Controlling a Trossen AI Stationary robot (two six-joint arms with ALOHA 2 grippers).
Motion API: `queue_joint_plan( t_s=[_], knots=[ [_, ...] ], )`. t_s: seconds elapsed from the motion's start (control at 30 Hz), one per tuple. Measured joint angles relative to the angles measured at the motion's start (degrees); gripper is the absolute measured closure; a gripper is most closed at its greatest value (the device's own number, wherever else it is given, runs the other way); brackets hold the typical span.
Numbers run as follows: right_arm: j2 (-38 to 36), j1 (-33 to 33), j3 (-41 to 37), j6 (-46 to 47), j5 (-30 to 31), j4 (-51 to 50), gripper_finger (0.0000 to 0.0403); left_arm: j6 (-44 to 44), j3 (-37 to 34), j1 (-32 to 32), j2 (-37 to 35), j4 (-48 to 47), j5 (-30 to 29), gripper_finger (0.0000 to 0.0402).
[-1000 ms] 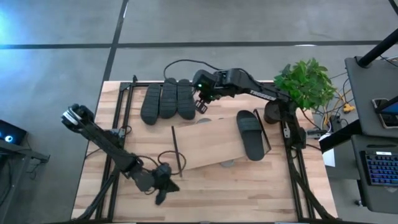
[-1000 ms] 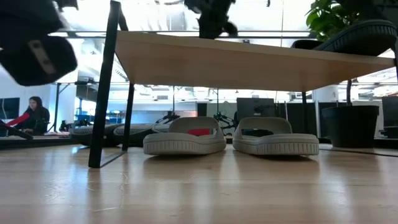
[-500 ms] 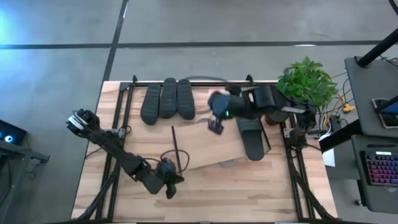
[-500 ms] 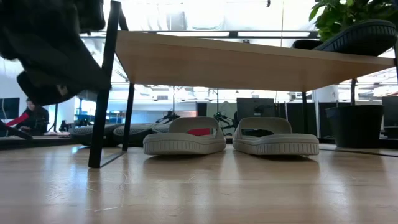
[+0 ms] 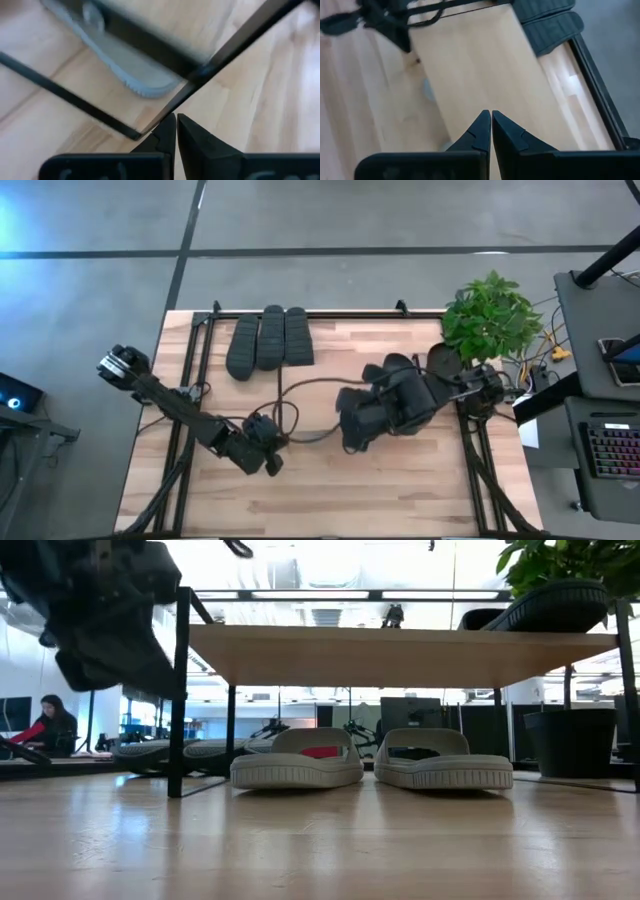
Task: Pick and place slides into the shelf
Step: Adjust the shelf, then adjust the gray slipper under the shelf
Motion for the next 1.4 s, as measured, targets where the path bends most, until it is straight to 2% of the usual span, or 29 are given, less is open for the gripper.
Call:
queue_joint_plan(
  t_s=[0.1, 0.27, 0.5, 0.67, 0.87, 1.0, 1.13, 1.4],
  knots=[
    [0.59, 1.63, -0.79, -1.20, 0.02, -0.13, 0.0394, 2.10, 0.52, -0.83, -1.05, 0.22, -0.24, 0.0398],
    [0.62, 5.15, -3.72, -3.51, 3.33, -0.09, 0.0394, 14.49, 3.28, -5.79, -1.25, 1.64, -2.57, 0.0398],
    [0.60, 10.46, -10.50, -5.63, 6.08, -0.07, 0.0394, 26.96, 7.55, -8.74, 4.00, 1.74, -5.76, 0.0398],
    [0.36, 14.68, -17.56, -5.28, 6.75, -0.20, 0.0394, 28.75, 10.55, -8.63, 10.55, 1.79, -6.61, 0.0398],
    [0.33, 20.87, -25.30, 0.50, 9.00, -0.14, 0.0394, 31.27, 17.24, -8.63, 18.72, 0.81, -9.39, 0.0398],
    [0.23, 25.26, -29.27, 5.89, 7.41, -0.13, 0.0394, 32.41, 23.14, -8.00, 21.55, -5.18, -9.36, 0.0398],
    [0.21, 29.47, -32.21, 13.01, 1.48, -0.06, 0.0394, 27.09, 27.46, -6.58, 20.00, -11.31, -9.68, 0.0398],
    [0.21, 36.85, -34.44, 27.39, -4.33, 0.10, 0.0394, 23.75, 28.00, -3.43, 10.87, -11.75, -10.64, 0.0398]
  ],
)
